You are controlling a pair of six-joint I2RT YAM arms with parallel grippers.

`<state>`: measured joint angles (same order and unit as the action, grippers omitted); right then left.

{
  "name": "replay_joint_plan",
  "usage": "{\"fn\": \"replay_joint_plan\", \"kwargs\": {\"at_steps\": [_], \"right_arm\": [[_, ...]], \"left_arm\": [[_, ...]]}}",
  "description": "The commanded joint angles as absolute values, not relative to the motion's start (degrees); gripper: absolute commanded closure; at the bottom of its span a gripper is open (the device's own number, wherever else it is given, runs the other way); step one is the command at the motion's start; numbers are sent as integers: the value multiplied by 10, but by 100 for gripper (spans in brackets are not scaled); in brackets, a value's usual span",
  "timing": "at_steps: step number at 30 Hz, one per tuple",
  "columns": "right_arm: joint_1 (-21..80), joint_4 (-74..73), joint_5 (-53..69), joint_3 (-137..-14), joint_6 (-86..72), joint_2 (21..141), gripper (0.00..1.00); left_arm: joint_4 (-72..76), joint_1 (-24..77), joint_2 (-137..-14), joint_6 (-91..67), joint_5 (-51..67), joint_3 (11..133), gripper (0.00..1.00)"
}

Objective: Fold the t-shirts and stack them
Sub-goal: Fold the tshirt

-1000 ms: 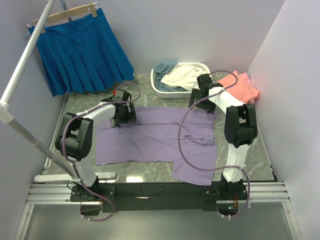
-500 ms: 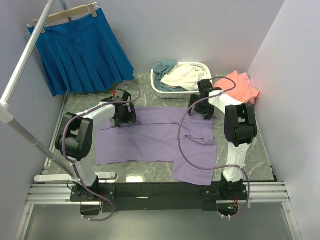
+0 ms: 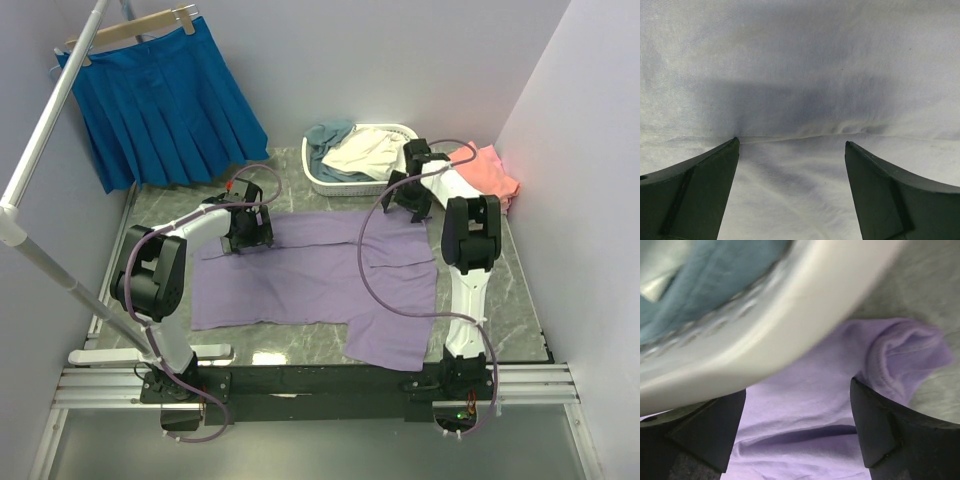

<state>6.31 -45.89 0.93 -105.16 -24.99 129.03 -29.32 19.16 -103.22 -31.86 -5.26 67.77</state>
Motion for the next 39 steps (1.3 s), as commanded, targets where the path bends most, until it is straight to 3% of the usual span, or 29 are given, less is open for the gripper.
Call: {"fn": "replay_joint_plan", "kwargs": {"at_steps": [1,3,8,12,16,22,33,39], "right_arm": [[41,-479,-28,-1094,-246,1320,9],[37,-479,-32,-1106,-237,1323,1],[34,-456,-40,-1104,-202,1309,0],[54,-343,-90,-952,-186,1125,0],[62,-237,-41,-775,-191,951,0],[67,-278,152,-612,-254,827,0],[242,-373,4,-365,-455,519,0],[308,-407,-13,-293,-534,445,1]], "left_arm": [[-286,189,-1020,-306,-58,683,8],[-286,189,-1020,-306,-60,683,8],[-274,189,-993,-311,-76,673,8],[-255,189,-934,-316,-100,657,2],[-257,189,-823,-335,-120,627,1],[-308,190,-706,-416,-108,522,0],[-354,247,-576,-561,-114,389,1],[-381,272,-551,-602,-127,352,0]]}}
